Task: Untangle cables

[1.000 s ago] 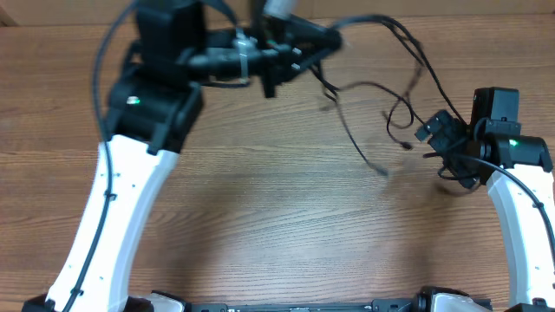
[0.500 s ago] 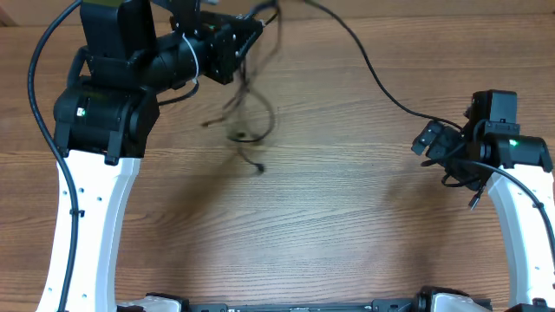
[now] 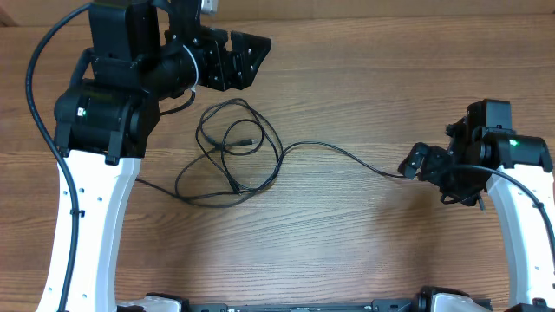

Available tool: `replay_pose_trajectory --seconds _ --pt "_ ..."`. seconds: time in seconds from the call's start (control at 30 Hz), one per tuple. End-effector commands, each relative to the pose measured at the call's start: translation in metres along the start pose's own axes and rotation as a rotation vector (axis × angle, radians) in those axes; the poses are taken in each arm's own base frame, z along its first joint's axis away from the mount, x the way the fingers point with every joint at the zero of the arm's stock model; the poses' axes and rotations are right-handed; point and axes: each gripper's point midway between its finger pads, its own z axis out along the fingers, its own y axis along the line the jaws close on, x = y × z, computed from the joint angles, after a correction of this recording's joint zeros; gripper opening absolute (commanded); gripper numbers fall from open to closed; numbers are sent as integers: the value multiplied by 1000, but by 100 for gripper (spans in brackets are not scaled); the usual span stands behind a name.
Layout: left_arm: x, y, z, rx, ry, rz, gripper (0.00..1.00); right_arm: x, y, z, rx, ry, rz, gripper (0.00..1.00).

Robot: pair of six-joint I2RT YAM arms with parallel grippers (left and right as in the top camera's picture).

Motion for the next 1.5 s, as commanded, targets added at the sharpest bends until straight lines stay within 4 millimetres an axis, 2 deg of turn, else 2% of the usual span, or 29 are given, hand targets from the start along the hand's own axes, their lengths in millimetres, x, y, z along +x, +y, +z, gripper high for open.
replay_pose_trajectory --seconds 0.0,0.07,0.2,0.3,0.4,0.5,0.63,0.73,0.83,0.87,1.0,1.1,1.17,1.23,1.33,1.47 --pt "5 27 1 -158 17 -5 96 16 53 -13 -321 45 -200 100" --pt "12 31 2 -172 45 -8 98 21 70 -20 -431 51 -251 100" --pt "21 34 4 -180 81 -6 100 24 92 -32 -575 55 -260 100" --pt "30 39 6 -195 118 -12 100 26 121 -56 -797 53 -271 100" --pt "34 48 4 -245 133 -19 100 22 131 -67 -879 30 -291 100" --pt "41 67 -3 -359 156 -30 100 15 131 -65 -863 27 -247 100" --pt "59 103 -20 -587 210 -73 100 11 131 -49 -754 27 -220 100" --pt "65 114 -22 -639 241 -78 100 10 139 -40 -699 20 -232 100" --pt "72 125 -20 -661 276 -98 100 9 155 -27 -625 0 -240 100" --pt "76 134 -18 -678 295 -115 100 9 162 -23 -596 -16 -248 100" --pt "82 168 -21 -744 313 -220 100 14 199 -15 -575 -79 -320 100" --pt "87 193 -25 -786 327 -269 100 18 225 -2 -557 -117 -355 100" --pt "89 206 -28 -808 334 -295 100 23 242 11 -569 -106 -377 100" --pt "95 227 -29 -839 352 -335 100 30 261 38 -577 -62 -387 100" --pt "103 244 -28 -860 379 -370 100 39 282 66 -608 -21 -422 100" --pt "119 261 -15 -868 445 -397 100 68 330 92 -770 37 -533 100"
